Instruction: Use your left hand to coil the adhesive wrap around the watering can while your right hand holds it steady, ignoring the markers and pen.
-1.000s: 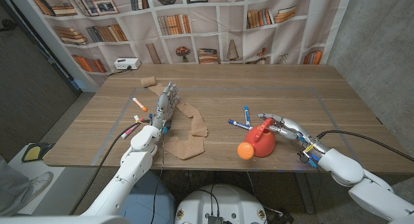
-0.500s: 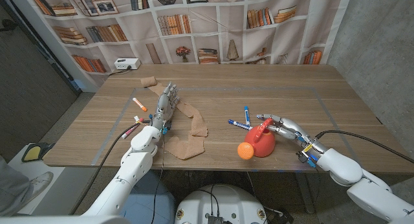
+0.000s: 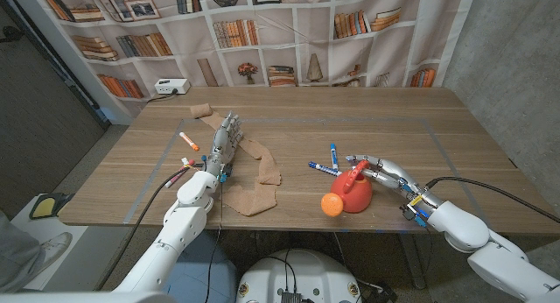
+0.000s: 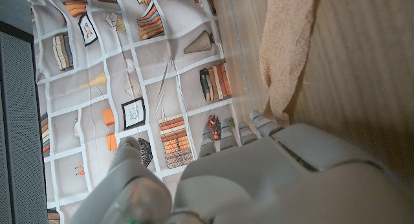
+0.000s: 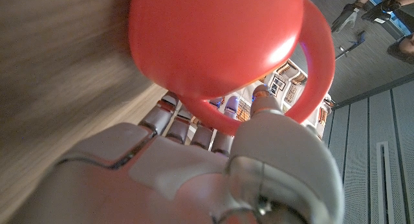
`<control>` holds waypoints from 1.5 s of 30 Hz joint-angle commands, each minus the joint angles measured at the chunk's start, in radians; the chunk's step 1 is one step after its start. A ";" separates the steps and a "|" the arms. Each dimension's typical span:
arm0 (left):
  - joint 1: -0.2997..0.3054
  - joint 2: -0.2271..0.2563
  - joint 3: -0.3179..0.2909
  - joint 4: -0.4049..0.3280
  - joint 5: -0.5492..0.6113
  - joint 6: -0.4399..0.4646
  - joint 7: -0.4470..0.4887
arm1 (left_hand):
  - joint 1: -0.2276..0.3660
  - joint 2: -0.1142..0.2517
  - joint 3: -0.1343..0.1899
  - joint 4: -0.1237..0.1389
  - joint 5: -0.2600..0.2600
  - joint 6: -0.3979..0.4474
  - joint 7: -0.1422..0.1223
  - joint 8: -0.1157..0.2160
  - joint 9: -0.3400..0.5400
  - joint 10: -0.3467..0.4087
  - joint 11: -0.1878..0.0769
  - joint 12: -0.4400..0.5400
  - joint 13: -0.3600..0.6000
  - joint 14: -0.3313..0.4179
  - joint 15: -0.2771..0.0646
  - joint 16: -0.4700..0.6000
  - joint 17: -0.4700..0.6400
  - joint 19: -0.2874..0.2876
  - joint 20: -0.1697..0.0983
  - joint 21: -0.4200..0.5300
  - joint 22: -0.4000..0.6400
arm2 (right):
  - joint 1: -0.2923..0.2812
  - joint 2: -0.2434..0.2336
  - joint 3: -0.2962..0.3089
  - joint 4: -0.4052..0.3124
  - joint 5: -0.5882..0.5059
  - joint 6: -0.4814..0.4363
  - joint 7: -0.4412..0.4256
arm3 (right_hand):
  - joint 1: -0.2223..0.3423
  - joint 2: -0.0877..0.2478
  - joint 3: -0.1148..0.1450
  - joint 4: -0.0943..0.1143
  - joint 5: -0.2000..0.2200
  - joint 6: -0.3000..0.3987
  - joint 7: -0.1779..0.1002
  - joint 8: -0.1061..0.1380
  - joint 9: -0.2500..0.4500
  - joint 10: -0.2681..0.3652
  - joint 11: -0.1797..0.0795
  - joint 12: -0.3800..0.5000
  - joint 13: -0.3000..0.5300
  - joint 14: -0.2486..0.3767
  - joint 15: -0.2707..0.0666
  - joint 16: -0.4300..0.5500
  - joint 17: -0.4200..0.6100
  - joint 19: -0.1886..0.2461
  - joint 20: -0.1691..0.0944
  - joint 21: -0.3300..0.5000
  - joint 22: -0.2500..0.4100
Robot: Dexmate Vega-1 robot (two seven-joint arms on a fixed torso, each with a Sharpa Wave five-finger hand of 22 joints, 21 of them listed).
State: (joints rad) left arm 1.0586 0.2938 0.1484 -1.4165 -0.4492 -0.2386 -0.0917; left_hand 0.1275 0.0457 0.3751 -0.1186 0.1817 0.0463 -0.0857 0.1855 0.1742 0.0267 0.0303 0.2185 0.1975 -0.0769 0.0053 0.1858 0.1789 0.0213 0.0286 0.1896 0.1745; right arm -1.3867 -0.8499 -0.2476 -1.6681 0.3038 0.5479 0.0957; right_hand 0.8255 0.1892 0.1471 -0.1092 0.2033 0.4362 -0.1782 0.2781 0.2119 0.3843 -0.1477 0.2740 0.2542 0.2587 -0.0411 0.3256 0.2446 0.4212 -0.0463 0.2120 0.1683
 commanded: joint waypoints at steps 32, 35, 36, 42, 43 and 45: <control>0.007 -0.009 0.015 -0.019 0.005 0.003 0.007 | -0.012 0.003 -0.003 0.006 0.004 0.002 -0.006 0.001 0.005 0.011 0.004 0.003 0.002 0.001 0.005 0.001 0.002 -0.004 -0.001 0.006 0.002 | -0.040 0.042 0.042 -0.030 0.075 0.024 -0.009 | -0.081 0.018 0.192 0.177 0.007 0.287 -0.002 0.089 0.047 0.253 -0.004 0.111 0.083 0.194 -0.188 0.100 0.114 0.054 -0.043 0.008 0.010; 0.009 -0.008 0.016 -0.025 0.006 0.003 0.010 | -0.012 0.003 -0.003 0.006 0.004 0.003 -0.005 0.001 0.005 0.012 0.004 0.003 0.002 0.001 0.005 0.001 0.002 -0.004 0.000 0.006 0.002 | -0.047 0.047 0.050 -0.037 0.083 0.028 -0.011 | -0.089 0.014 0.210 0.188 0.005 0.295 0.006 0.095 0.066 0.275 -0.004 0.134 0.103 0.219 -0.186 0.123 0.148 0.122 -0.054 0.035 0.017; 0.010 -0.008 0.016 -0.026 0.005 0.003 0.009 | -0.012 0.003 -0.003 0.006 0.004 0.003 -0.005 0.001 0.005 0.012 0.004 0.003 0.002 0.001 0.005 0.000 0.002 -0.004 -0.001 0.006 0.002 | -0.048 0.049 0.051 -0.039 0.085 0.031 -0.010 | -0.089 0.014 0.213 0.189 0.005 0.293 0.007 0.096 0.071 0.281 -0.005 0.140 0.108 0.235 -0.188 0.135 0.160 0.133 -0.055 0.040 0.019; 0.017 -0.006 0.017 -0.037 0.004 0.005 0.014 | -0.012 0.003 -0.003 0.006 0.004 0.002 -0.006 0.001 0.005 0.011 0.003 0.003 0.002 0.001 0.006 0.000 0.002 -0.005 -0.001 0.006 0.002 | -0.062 0.060 0.066 -0.059 0.094 0.046 -0.019 | -0.093 0.012 0.232 0.188 0.001 0.318 0.005 0.113 0.105 0.326 0.001 0.187 0.145 0.315 -0.184 0.204 0.246 0.208 -0.060 0.089 0.041; 0.018 -0.006 0.018 -0.039 0.004 0.006 0.015 | -0.012 0.003 -0.003 0.006 0.004 0.002 -0.006 0.001 0.005 0.011 0.003 0.003 0.002 0.001 0.006 0.000 0.002 -0.005 -0.001 0.006 0.002 | -0.064 0.062 0.068 -0.063 0.094 0.049 -0.022 | -0.093 0.012 0.235 0.188 0.001 0.323 0.006 0.117 0.112 0.332 0.001 0.196 0.153 0.331 -0.185 0.215 0.261 0.219 -0.059 0.099 0.047; 0.020 -0.006 0.018 -0.042 0.004 0.005 0.016 | -0.012 0.004 -0.003 0.006 0.004 0.002 -0.005 0.001 0.005 0.012 0.003 0.003 0.002 0.001 0.006 0.000 0.002 -0.005 -0.001 0.005 0.002 | -0.067 0.064 0.073 -0.071 0.096 0.055 -0.024 | -0.097 0.008 0.236 0.190 0.000 0.331 0.004 0.124 0.124 0.346 -0.010 0.215 0.168 0.355 -0.181 0.233 0.286 0.222 -0.059 0.112 0.058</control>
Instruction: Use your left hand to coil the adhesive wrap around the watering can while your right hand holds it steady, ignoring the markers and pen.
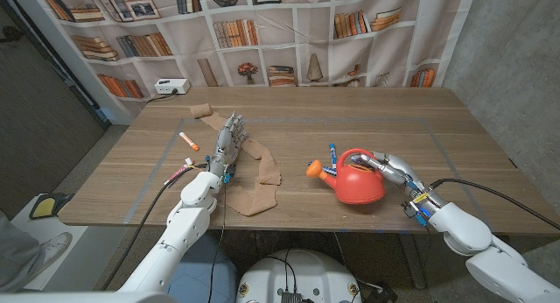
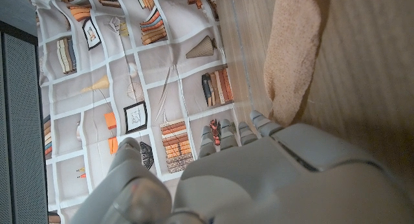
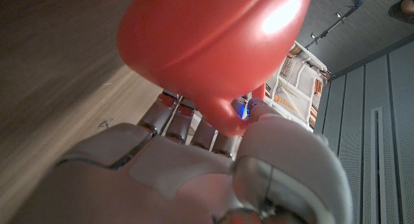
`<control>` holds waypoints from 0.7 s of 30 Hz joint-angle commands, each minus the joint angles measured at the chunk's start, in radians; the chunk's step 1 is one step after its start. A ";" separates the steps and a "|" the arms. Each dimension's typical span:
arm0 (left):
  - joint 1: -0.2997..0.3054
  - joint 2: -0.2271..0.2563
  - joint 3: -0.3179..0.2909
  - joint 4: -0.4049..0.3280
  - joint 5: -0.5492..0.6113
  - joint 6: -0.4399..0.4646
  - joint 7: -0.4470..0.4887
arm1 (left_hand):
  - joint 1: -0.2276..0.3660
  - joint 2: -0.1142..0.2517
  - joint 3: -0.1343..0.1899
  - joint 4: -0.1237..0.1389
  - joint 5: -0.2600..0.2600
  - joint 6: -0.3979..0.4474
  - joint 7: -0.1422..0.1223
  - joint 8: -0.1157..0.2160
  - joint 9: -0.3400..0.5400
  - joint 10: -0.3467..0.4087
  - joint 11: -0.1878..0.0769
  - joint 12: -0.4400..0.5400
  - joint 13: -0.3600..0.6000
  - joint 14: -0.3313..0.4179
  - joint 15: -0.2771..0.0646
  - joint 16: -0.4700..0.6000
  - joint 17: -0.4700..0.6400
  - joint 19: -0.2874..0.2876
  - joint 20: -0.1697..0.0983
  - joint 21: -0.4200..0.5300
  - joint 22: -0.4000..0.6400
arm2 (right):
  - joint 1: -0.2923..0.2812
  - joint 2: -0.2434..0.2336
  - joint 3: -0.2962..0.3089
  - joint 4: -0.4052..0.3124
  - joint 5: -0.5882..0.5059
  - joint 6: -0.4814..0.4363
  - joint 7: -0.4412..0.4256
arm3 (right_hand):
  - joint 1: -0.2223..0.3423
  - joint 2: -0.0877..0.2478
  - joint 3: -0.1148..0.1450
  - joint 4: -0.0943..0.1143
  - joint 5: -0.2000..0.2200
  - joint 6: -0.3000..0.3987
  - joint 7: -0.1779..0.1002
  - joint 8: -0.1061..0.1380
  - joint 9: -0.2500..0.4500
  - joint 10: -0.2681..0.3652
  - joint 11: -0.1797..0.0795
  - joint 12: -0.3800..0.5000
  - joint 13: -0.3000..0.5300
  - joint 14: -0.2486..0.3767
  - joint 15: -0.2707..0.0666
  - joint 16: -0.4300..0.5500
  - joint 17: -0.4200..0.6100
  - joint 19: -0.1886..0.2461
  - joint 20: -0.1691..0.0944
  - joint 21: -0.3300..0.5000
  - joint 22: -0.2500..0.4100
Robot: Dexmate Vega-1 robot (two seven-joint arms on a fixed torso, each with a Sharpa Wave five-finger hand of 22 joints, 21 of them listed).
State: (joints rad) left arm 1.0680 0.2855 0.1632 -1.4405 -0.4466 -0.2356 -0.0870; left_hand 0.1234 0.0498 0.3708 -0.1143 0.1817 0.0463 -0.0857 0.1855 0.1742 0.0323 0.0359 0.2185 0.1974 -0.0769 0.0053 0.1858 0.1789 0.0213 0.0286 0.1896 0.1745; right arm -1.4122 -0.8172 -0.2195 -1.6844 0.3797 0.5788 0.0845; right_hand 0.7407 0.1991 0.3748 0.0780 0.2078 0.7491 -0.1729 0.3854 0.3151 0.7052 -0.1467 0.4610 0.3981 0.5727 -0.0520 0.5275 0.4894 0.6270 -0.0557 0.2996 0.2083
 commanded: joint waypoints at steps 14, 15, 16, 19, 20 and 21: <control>0.032 0.008 0.003 -0.037 -0.002 -0.001 0.025 | -0.010 -0.001 0.001 0.001 0.004 0.003 -0.005 0.002 0.005 0.006 -0.002 0.003 0.002 0.001 0.005 0.000 0.002 -0.005 0.000 0.005 0.002 | -0.054 0.042 0.057 -0.073 0.043 0.042 -0.012 | 0.016 -0.005 0.035 -0.041 -0.005 0.028 0.009 0.050 0.157 0.046 -0.013 0.158 0.197 0.183 -0.173 0.283 0.390 0.050 -0.060 0.210 0.178; 0.033 0.008 0.003 -0.039 -0.002 0.000 0.027 | -0.010 -0.001 0.000 0.001 0.004 0.003 -0.005 0.002 0.005 0.007 -0.002 0.003 0.002 0.001 0.005 0.000 0.002 -0.005 0.000 0.005 0.002 | -0.052 0.042 0.056 -0.073 0.050 0.040 -0.008 | 0.015 -0.005 0.036 -0.041 -0.005 0.023 0.010 0.047 0.160 0.049 -0.012 0.165 0.205 0.185 -0.172 0.292 0.404 0.051 -0.060 0.218 0.185; 0.034 0.009 0.003 -0.039 -0.002 0.000 0.028 | -0.010 -0.001 0.000 0.001 0.004 0.003 -0.005 0.001 0.005 0.007 -0.002 0.003 0.002 0.001 0.006 0.000 0.002 -0.005 0.000 0.005 0.002 | -0.052 0.043 0.057 -0.074 0.053 0.039 -0.007 | 0.014 -0.005 0.038 -0.039 -0.005 0.022 0.011 0.045 0.163 0.050 -0.004 0.170 0.212 0.182 -0.172 0.294 0.414 0.049 -0.061 0.224 0.191; 0.034 0.009 0.003 -0.039 -0.002 -0.002 0.029 | -0.010 -0.001 0.000 0.001 0.004 0.003 -0.005 0.002 0.005 0.006 -0.004 0.003 0.002 0.001 0.005 0.000 0.002 -0.005 0.000 0.005 0.002 | -0.048 0.046 0.059 -0.075 0.059 0.043 -0.002 | 0.013 -0.004 0.042 -0.037 -0.005 0.024 0.012 0.044 0.166 0.049 -0.003 0.176 0.221 0.177 -0.172 0.295 0.425 0.046 -0.060 0.232 0.199; 0.034 0.009 0.003 -0.040 -0.002 -0.003 0.030 | -0.010 -0.001 0.000 0.001 0.004 0.003 -0.005 0.001 0.005 0.006 -0.005 0.003 0.002 0.001 0.005 0.000 0.002 -0.005 0.001 0.005 0.002 | -0.046 0.047 0.061 -0.075 0.060 0.045 -0.002 | 0.012 -0.003 0.044 -0.036 -0.005 0.024 0.010 0.044 0.167 0.048 -0.002 0.177 0.224 0.176 -0.172 0.295 0.428 0.045 -0.061 0.234 0.201; 0.034 0.009 0.002 -0.040 -0.002 -0.004 0.031 | -0.011 -0.001 0.000 0.001 0.004 0.003 -0.005 0.002 0.005 0.006 -0.004 0.003 0.002 0.002 0.004 0.000 0.002 -0.005 0.000 0.005 0.002 | -0.045 0.048 0.061 -0.075 0.060 0.047 0.000 | 0.013 -0.003 0.045 -0.036 -0.005 0.024 0.010 0.043 0.168 0.049 -0.003 0.179 0.226 0.175 -0.173 0.296 0.431 0.044 -0.061 0.236 0.203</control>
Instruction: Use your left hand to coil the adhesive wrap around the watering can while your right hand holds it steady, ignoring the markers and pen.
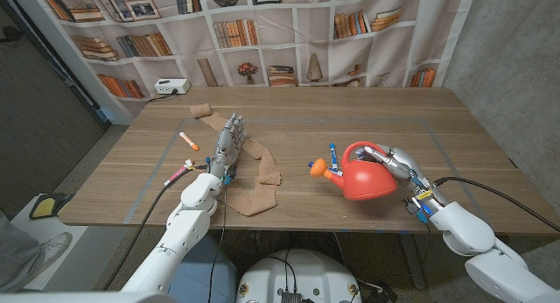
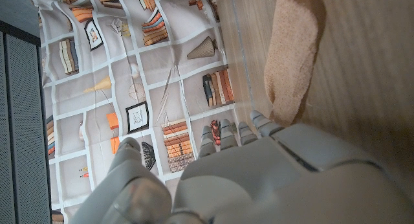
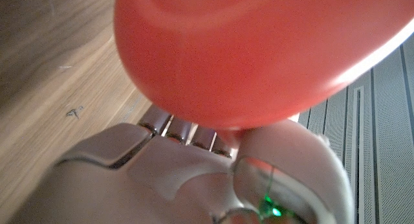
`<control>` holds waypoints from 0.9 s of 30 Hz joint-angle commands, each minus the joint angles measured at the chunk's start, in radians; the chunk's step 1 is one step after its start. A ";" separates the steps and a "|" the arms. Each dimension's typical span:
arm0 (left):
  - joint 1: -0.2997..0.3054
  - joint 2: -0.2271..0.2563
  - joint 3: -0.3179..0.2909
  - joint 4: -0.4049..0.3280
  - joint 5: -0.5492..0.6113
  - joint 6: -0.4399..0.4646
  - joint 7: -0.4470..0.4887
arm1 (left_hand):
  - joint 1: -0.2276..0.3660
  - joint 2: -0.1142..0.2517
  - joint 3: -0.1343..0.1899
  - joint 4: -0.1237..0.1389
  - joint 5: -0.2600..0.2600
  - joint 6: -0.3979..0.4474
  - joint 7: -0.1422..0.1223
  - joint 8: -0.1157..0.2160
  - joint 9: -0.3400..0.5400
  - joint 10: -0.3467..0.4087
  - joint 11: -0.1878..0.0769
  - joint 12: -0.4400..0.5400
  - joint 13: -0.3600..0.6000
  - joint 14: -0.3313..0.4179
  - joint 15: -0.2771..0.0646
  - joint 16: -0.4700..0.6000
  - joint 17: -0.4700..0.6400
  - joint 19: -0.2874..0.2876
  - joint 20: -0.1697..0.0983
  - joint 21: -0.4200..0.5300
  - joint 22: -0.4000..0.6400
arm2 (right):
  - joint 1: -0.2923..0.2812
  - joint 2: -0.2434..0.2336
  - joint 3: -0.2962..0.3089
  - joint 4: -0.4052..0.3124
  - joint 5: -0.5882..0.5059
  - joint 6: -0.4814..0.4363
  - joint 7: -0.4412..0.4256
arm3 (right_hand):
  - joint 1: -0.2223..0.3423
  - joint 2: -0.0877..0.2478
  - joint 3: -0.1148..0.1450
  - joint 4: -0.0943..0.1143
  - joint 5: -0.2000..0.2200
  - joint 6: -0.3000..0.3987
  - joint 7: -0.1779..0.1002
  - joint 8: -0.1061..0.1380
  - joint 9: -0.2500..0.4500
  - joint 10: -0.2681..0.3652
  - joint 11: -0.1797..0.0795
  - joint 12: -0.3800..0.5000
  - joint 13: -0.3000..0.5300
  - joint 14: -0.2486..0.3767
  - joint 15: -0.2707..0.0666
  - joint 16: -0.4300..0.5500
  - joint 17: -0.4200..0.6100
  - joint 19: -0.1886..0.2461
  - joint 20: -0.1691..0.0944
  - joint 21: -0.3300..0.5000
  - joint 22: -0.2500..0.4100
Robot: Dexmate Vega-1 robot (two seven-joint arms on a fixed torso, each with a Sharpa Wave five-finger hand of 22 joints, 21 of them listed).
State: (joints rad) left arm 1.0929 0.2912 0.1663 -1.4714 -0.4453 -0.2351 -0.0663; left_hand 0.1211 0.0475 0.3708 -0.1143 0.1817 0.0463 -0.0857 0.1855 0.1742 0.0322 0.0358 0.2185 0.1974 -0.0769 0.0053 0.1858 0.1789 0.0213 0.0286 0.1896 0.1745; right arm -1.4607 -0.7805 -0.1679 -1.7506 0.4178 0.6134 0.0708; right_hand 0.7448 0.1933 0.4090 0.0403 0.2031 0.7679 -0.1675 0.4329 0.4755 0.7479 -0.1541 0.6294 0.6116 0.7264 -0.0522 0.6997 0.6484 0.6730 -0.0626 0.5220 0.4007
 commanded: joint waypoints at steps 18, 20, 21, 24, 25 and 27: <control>0.027 0.017 -0.004 -0.059 -0.019 -0.012 0.007 | -0.011 0.001 -0.001 0.002 0.005 0.006 -0.008 0.002 0.005 0.008 -0.002 0.003 0.002 0.001 0.006 0.000 0.002 -0.005 0.001 0.005 0.002 | 0.032 0.028 0.021 -0.010 0.036 0.051 0.031 | 0.003 0.002 0.029 0.013 0.000 0.009 0.007 -0.014 0.016 0.001 0.007 0.034 0.048 0.012 -0.173 0.125 0.313 -0.008 -0.057 0.040 0.029; 0.030 0.021 -0.004 -0.066 -0.018 -0.010 0.012 | -0.011 0.001 -0.001 0.002 0.005 0.006 -0.008 0.002 0.005 0.007 -0.002 0.003 0.002 0.001 0.006 0.000 0.002 -0.004 0.001 0.005 0.002 | 0.037 0.028 0.019 -0.008 0.039 0.050 0.035 | 0.003 0.002 0.031 0.014 0.000 0.010 0.008 -0.015 0.017 0.004 0.007 0.037 0.051 0.011 -0.173 0.124 0.317 -0.009 -0.057 0.043 0.030; 0.030 0.021 -0.003 -0.066 -0.018 -0.010 0.012 | -0.011 0.001 -0.001 0.002 0.005 0.005 -0.007 0.002 0.005 0.007 -0.002 0.003 0.002 0.001 0.005 0.000 0.002 -0.004 0.000 0.006 0.002 | 0.038 0.028 0.019 -0.008 0.039 0.050 0.035 | 0.003 0.001 0.032 0.014 -0.001 0.010 0.008 -0.015 0.017 0.003 0.007 0.038 0.052 0.011 -0.173 0.124 0.318 -0.009 -0.057 0.043 0.030; 0.039 0.025 -0.006 -0.077 -0.020 -0.009 0.020 | -0.011 0.002 -0.001 0.002 0.005 0.003 -0.006 0.001 0.005 0.007 -0.003 0.003 0.002 0.001 0.006 0.000 0.002 -0.005 0.000 0.005 0.002 | 0.047 0.032 0.016 -0.006 0.039 0.052 0.038 | 0.001 0.001 0.035 0.016 -0.001 0.011 0.007 -0.017 0.017 0.003 0.008 0.041 0.058 0.010 -0.173 0.123 0.324 -0.010 -0.057 0.046 0.031; 0.042 0.026 -0.006 -0.080 -0.021 -0.010 0.022 | -0.011 0.002 -0.001 0.002 0.005 0.002 -0.006 0.001 0.005 0.007 -0.003 0.003 0.002 0.001 0.007 0.000 0.002 -0.005 0.000 0.005 0.002 | 0.050 0.033 0.016 -0.004 0.038 0.056 0.040 | 0.001 0.001 0.035 0.017 -0.001 0.010 0.008 -0.018 0.017 0.003 0.009 0.043 0.060 0.010 -0.173 0.123 0.326 -0.010 -0.057 0.048 0.031; 0.046 0.028 -0.007 -0.085 -0.023 -0.009 0.025 | -0.012 0.002 -0.001 0.002 0.005 0.002 -0.005 0.001 0.005 0.007 -0.002 0.002 0.002 0.001 0.007 0.000 0.002 -0.005 0.001 0.005 0.002 | 0.056 0.036 0.015 -0.002 0.034 0.060 0.038 | 0.000 0.000 0.036 0.018 -0.001 0.011 0.007 -0.019 0.018 0.004 0.008 0.045 0.062 0.010 -0.173 0.123 0.329 -0.011 -0.057 0.049 0.031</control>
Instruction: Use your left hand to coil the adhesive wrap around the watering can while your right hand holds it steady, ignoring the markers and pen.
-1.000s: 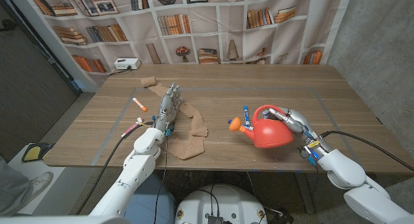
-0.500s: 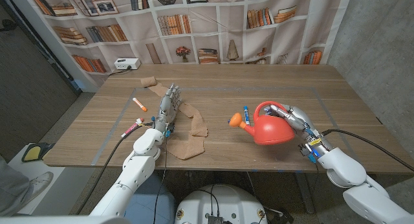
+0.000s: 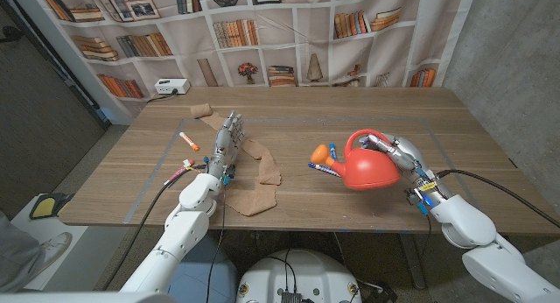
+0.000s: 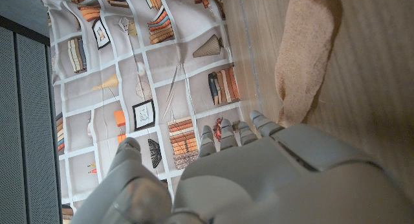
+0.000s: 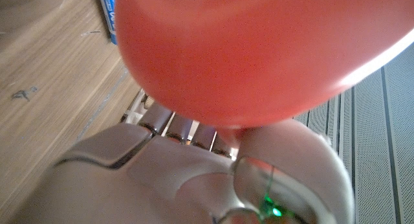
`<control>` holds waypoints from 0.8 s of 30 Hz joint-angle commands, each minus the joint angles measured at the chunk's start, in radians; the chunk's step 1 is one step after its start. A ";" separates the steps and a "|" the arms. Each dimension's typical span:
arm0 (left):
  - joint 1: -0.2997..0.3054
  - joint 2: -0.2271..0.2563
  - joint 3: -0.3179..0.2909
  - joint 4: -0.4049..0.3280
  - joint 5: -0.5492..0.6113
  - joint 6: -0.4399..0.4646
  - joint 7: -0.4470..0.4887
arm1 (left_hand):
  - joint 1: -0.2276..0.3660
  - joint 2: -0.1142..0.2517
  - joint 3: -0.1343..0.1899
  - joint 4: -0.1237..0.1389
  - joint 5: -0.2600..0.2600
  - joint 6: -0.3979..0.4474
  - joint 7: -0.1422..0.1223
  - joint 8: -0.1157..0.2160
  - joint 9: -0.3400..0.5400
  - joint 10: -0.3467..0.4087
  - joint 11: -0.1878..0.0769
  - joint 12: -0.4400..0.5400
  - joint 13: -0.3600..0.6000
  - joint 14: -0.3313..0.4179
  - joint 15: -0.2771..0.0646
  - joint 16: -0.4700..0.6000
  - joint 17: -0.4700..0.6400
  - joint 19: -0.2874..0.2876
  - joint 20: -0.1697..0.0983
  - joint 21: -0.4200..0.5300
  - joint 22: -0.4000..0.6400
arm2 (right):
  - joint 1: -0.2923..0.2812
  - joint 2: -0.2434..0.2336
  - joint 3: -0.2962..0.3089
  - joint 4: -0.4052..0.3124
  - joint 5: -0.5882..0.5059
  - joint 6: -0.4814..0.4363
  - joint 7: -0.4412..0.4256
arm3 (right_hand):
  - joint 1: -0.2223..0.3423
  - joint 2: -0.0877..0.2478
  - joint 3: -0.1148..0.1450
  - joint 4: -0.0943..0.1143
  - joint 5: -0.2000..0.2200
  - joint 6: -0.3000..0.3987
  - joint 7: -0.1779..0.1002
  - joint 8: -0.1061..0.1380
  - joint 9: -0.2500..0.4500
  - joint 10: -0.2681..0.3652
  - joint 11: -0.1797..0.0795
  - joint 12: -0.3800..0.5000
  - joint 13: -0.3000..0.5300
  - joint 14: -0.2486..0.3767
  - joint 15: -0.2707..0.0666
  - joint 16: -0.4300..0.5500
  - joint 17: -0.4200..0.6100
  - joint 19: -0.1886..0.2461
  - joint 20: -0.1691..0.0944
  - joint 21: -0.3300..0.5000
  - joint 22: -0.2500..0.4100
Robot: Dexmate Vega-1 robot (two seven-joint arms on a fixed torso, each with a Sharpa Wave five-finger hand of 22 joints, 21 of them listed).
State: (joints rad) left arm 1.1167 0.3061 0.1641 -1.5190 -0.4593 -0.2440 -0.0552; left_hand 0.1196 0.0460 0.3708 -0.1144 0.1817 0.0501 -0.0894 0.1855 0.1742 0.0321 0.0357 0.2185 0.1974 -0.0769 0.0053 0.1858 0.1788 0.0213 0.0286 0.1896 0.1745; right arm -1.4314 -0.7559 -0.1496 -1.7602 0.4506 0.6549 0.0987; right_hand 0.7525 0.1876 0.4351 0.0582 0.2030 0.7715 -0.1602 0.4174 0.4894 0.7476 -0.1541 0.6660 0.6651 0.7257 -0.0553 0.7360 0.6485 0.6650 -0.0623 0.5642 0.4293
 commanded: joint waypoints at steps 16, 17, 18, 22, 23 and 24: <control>0.057 0.037 -0.011 -0.096 -0.020 -0.011 0.034 | -0.010 0.005 0.000 0.002 0.005 -0.004 0.000 0.001 0.005 0.017 0.003 0.006 0.002 0.006 0.012 0.002 0.002 -0.003 0.007 0.006 0.002 | 0.045 0.013 -0.014 0.011 0.011 0.018 0.023 | -0.014 0.001 0.022 0.006 -0.003 0.011 -0.003 -0.012 0.009 -0.002 0.007 0.023 0.033 0.008 -0.169 0.083 0.356 -0.011 -0.055 0.022 0.006; 0.058 0.039 -0.012 -0.099 -0.018 -0.012 0.037 | -0.010 0.005 0.000 0.002 0.005 -0.004 0.000 0.000 0.005 0.017 0.003 0.006 0.002 0.006 0.013 0.002 0.002 -0.003 0.007 0.006 0.002 | 0.047 0.014 -0.015 0.012 0.011 0.016 0.023 | -0.015 0.001 0.022 0.007 -0.003 0.011 -0.002 -0.012 0.009 -0.002 0.008 0.024 0.034 0.007 -0.169 0.082 0.358 -0.011 -0.055 0.022 0.006; 0.059 0.041 -0.012 -0.102 -0.018 -0.013 0.040 | -0.010 0.006 0.000 0.002 0.005 -0.004 0.000 0.001 0.005 0.018 0.001 0.006 0.002 0.006 0.013 0.002 0.002 -0.003 0.007 0.006 0.002 | 0.048 0.015 -0.016 0.013 0.011 0.016 0.023 | -0.015 0.001 0.023 0.007 -0.003 0.012 -0.002 -0.013 0.009 -0.003 0.010 0.025 0.036 0.007 -0.169 0.082 0.359 -0.012 -0.055 0.023 0.006; 0.062 0.049 -0.013 -0.113 -0.012 -0.016 0.050 | -0.009 0.007 0.001 0.001 0.005 -0.001 0.005 0.002 0.005 0.031 -0.003 0.011 0.003 0.006 0.013 0.002 0.002 -0.003 0.008 0.006 0.002 | 0.055 0.018 -0.019 0.017 0.011 0.017 0.027 | -0.017 0.001 0.025 0.009 -0.004 0.013 -0.002 -0.014 0.010 -0.005 0.007 0.027 0.040 0.006 -0.169 0.080 0.364 -0.013 -0.055 0.026 0.006; 0.062 0.052 -0.014 -0.115 -0.010 -0.017 0.053 | -0.008 0.008 0.001 0.001 0.005 0.000 0.006 0.002 0.005 0.033 -0.002 0.012 0.003 0.006 0.013 0.002 0.002 -0.003 0.008 0.006 0.002 | 0.057 0.018 -0.020 0.018 0.011 0.018 0.028 | -0.017 0.000 0.025 0.009 -0.004 0.013 -0.001 -0.015 0.009 -0.004 0.007 0.028 0.041 0.006 -0.170 0.080 0.365 -0.013 -0.056 0.027 0.006; 0.063 0.054 -0.015 -0.119 -0.007 -0.016 0.058 | -0.008 0.008 0.001 0.001 0.005 0.000 0.006 0.003 0.005 0.033 -0.001 0.012 0.003 0.007 0.013 0.002 0.002 -0.003 0.008 0.006 0.002 | 0.058 0.019 -0.020 0.018 0.012 0.017 0.028 | -0.017 0.000 0.026 0.009 -0.004 0.013 -0.002 -0.015 0.010 -0.004 0.008 0.029 0.042 0.006 -0.170 0.080 0.367 -0.014 -0.055 0.028 0.006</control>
State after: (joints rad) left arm 1.1662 0.3387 0.1542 -1.6029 -0.4766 -0.2545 -0.0222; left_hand 0.1144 0.0512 0.3708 -0.1143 0.1817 0.0500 -0.0894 0.1855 0.1742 0.0560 0.0345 0.2223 0.1974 -0.0714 0.0108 0.1858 0.1788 0.0213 0.0286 0.1896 0.1745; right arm -1.3893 -0.7430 -0.1618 -1.7491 0.4593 0.6708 0.1190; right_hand 0.7412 0.1879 0.4505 0.0676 0.2028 0.7739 -0.1625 0.4052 0.4939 0.7436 -0.1506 0.6846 0.7025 0.7221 -0.0589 0.7773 0.6483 0.6561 -0.0642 0.5846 0.4339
